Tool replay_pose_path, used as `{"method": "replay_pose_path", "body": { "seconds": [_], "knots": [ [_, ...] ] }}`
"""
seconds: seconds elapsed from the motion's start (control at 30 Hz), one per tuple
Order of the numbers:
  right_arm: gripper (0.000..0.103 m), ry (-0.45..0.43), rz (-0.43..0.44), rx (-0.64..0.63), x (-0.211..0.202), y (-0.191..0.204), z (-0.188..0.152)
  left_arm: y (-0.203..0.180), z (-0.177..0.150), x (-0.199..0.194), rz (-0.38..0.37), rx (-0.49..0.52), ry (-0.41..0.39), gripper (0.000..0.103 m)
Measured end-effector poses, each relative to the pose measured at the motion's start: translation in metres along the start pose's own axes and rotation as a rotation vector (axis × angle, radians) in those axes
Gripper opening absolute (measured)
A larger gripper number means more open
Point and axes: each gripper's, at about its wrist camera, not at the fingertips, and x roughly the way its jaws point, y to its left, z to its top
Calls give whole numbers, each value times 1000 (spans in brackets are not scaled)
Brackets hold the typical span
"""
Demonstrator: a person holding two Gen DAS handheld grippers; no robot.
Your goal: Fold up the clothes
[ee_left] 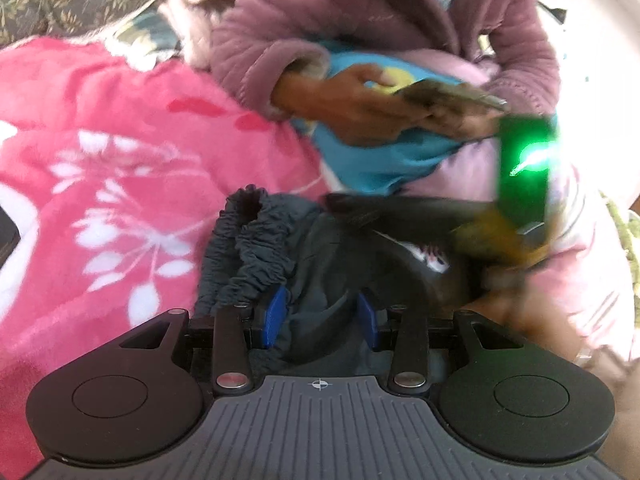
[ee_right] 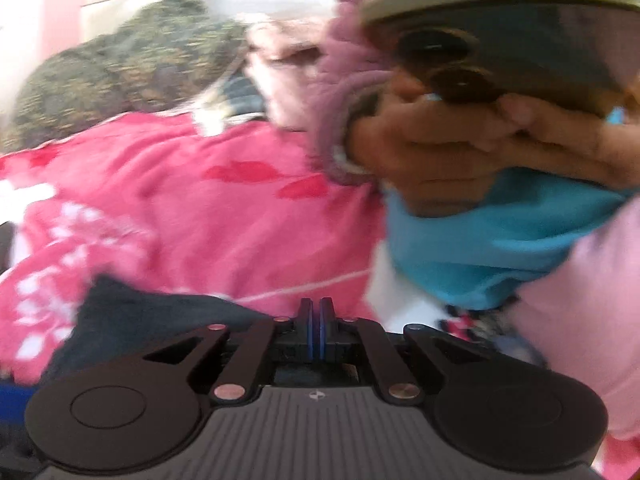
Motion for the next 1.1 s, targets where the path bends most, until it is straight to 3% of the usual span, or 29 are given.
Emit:
{"method": "replay_pose_path", "body": {
  "seconds": [0.13,0.2,0.3,0.37,0.47,0.6,0.7,0.77,0.83,0.9,1.03,1.1],
  "knots": [
    [10,-44,-63,148,-52,-39,6,2,0,1,8,-3,-5,39],
    [28,-100,-98,219,-96,-63,3,1,0,1,13,2,-8,39],
    [41,-158,-162,336,-174,-101,-21,-1,0,1,26,7,-12,39],
    [44,-171,-234,433,-224,-130,-49,-4,-1,0,33,8,-19,39],
    [49,-100,-333,605,-267,-173,-102,-8,0,1,50,12,-30,39],
    [51,48,-348,868,-273,-221,-174,-14,-2,3,72,29,-47,40],
    [51,80,-373,895,-256,-235,-198,-16,-4,5,87,42,-57,41],
    [48,95,-346,875,-238,-239,-200,-17,-3,7,92,45,-59,41],
    [31,112,-324,847,-220,-242,-202,-16,-3,8,92,42,-59,41],
    [2,140,-377,718,-207,-230,-194,-16,-2,8,91,39,-57,42],
    [2,76,-466,631,-205,-228,-180,-16,-2,10,90,43,-56,43],
    [2,84,-539,583,-194,-235,-176,-17,-3,10,94,47,-56,43]
  ]
}}
